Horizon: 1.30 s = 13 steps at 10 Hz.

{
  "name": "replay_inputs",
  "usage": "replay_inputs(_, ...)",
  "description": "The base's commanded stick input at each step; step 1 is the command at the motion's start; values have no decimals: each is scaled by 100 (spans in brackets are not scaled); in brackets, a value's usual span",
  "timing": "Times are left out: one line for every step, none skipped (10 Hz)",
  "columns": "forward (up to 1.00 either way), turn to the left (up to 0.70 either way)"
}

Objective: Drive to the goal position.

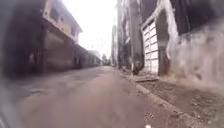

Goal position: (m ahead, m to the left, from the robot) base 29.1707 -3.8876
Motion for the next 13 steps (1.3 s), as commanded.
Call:
replay_inputs(100, 0)
replay_inputs(100, 0)
replay_inputs(100, 0)
replay_inputs(100, 0)
replay_inputs(100, 0)
replay_inputs(100, 17)
replay_inputs(100, 27)
replay_inputs(100, 15)
replay_inputs(100, 0)
replay_inputs(100, 0)
replay_inputs(100, 0)
replay_inputs(100, 0)
replay_inputs(100, 0)
